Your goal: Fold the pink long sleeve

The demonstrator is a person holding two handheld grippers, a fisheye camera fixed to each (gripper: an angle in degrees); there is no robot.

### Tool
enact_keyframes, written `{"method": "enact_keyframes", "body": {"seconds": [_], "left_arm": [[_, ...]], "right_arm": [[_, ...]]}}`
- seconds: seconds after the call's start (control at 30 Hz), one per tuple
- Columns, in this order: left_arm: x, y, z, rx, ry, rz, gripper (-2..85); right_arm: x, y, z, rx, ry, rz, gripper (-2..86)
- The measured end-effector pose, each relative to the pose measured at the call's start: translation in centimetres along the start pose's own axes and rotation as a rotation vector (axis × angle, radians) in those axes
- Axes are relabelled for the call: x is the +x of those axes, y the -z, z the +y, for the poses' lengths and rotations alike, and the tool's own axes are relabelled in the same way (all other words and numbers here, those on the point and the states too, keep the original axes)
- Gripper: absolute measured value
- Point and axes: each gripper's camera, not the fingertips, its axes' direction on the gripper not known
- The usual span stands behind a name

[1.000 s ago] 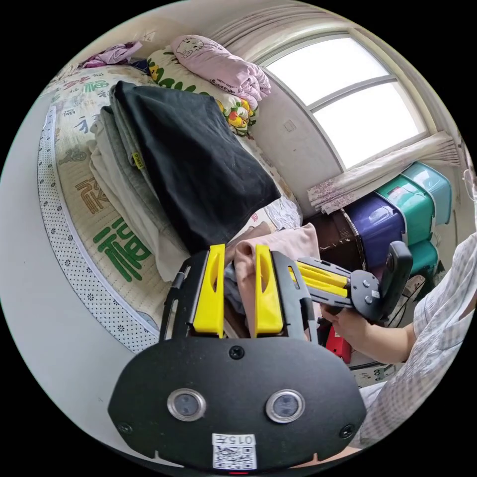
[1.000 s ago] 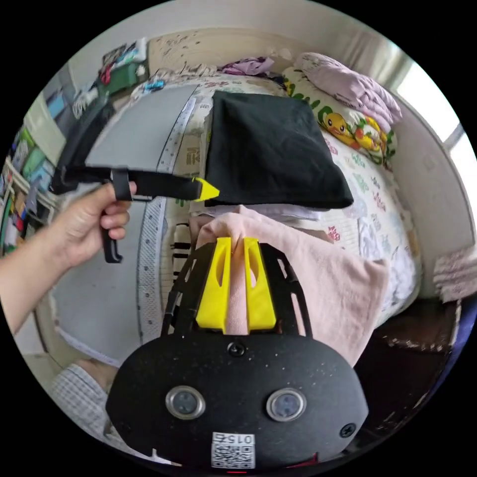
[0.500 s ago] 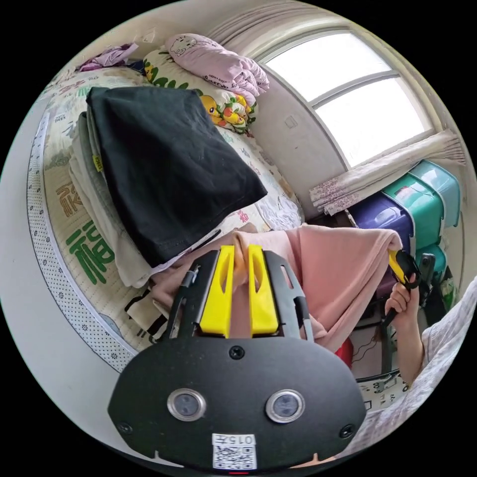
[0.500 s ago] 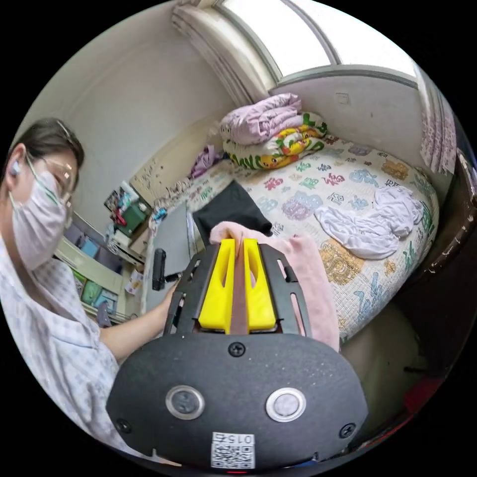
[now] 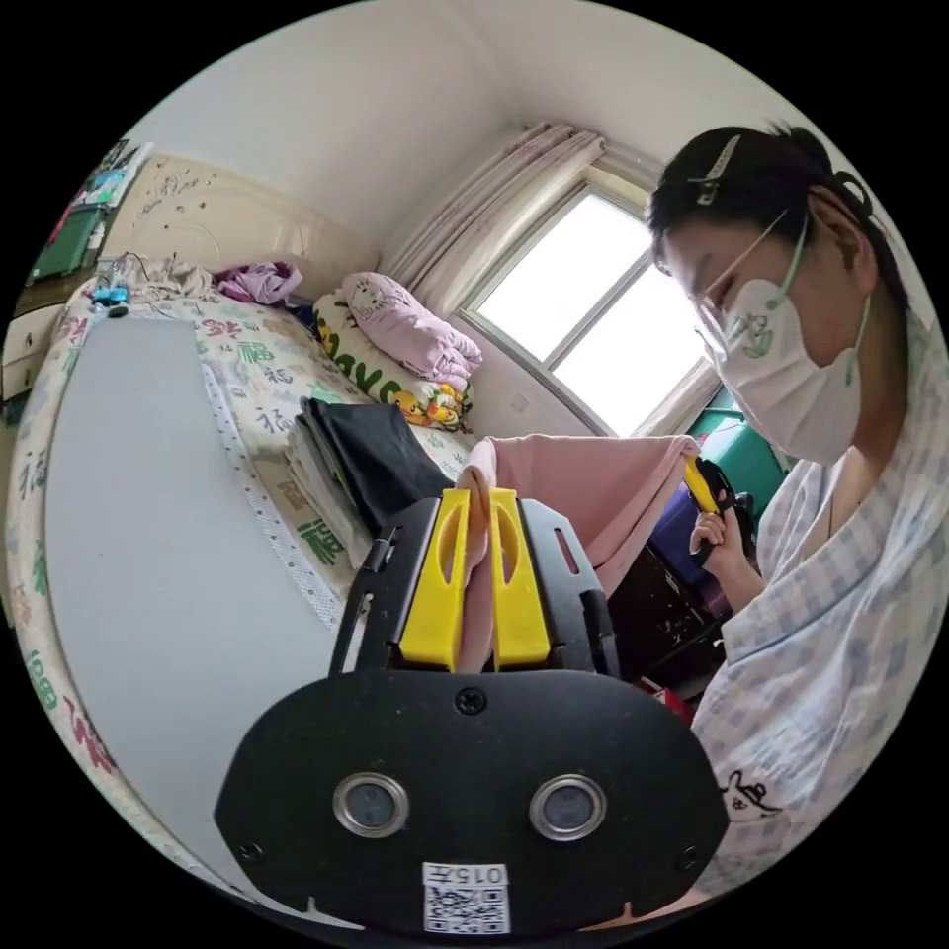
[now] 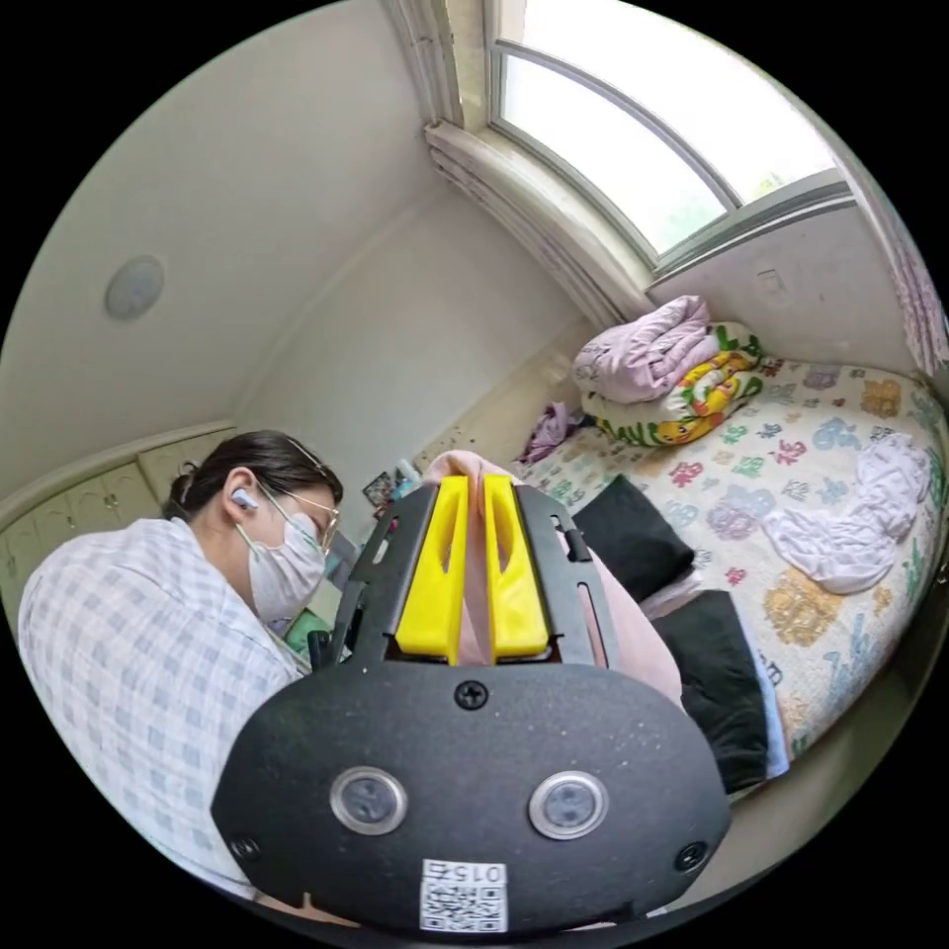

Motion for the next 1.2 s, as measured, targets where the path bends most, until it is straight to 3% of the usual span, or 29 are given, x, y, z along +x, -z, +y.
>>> {"method": "enact_keyframes", "body": {"seconds": [0.3,0.5,0.63,0.8,0.87,0.97,1.2], "left_arm": [[-1.0,22.6,2.5,0.125,-0.064,-0.254,1.2],[-6.0,31.8,6.0,0.217,0.163,-0.378,1.2],[-14.1,32.4,9.6,0.195,0.365,-0.480,1.2],[-31.1,26.9,17.0,0.037,0.822,-0.489,1.0],[-33.1,25.9,18.2,0.005,0.867,-0.476,0.6],[-32.3,25.4,18.8,-0.012,0.777,-0.390,1.9],[-29.0,25.2,25.0,-0.204,0.950,-0.291,10.4]], "right_arm": [[-0.2,-10.3,5.0,-0.125,-0.193,-0.319,1.5],[-0.1,-16.8,4.8,-0.282,-0.248,-0.286,1.4],[3.2,-25.2,5.3,-0.456,-0.229,-0.085,1.2],[12.1,-42.4,10.5,-0.748,-0.117,0.377,0.3],[12.8,-45.4,12.1,-0.830,-0.181,0.355,0.6],[11.1,-47.7,15.6,-0.991,-0.151,0.154,3.1],[11.7,-47.7,26.3,-1.270,-0.358,0.226,7.6]]}}
